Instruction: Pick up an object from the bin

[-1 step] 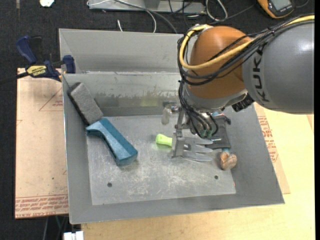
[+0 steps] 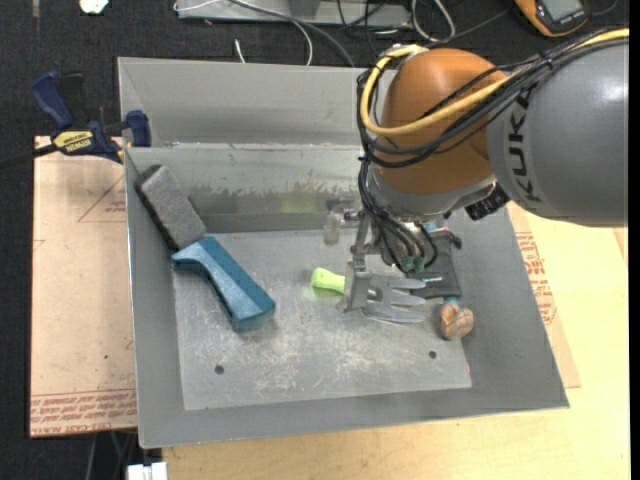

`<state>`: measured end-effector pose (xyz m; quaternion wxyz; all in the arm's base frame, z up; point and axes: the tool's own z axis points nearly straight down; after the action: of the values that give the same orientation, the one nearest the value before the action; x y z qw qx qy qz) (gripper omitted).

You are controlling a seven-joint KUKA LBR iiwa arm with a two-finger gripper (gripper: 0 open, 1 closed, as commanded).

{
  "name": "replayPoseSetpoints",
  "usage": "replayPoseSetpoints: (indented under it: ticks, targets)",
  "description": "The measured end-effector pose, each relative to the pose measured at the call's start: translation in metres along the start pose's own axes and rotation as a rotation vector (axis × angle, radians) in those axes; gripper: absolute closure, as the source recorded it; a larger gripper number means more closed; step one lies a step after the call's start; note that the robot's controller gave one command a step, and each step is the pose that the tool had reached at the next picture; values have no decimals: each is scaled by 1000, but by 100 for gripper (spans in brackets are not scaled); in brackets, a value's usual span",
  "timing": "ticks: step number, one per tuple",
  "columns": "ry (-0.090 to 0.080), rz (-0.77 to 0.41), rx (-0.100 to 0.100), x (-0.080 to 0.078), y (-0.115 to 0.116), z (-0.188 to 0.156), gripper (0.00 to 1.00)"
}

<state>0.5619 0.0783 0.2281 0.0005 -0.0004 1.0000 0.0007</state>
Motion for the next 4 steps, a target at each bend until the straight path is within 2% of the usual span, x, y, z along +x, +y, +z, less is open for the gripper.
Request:
replayPoseSetpoints:
  ticks: [1, 2, 3, 4]
  targets:
    - [-10, -6, -3, -6, -9, 13, 0]
    - [-5, -101, 0, 0, 21, 13, 0]
    - [-9, -25, -4, -46, -12, 36, 0]
    - [-10, -13, -3, -66, -40, 35, 0]
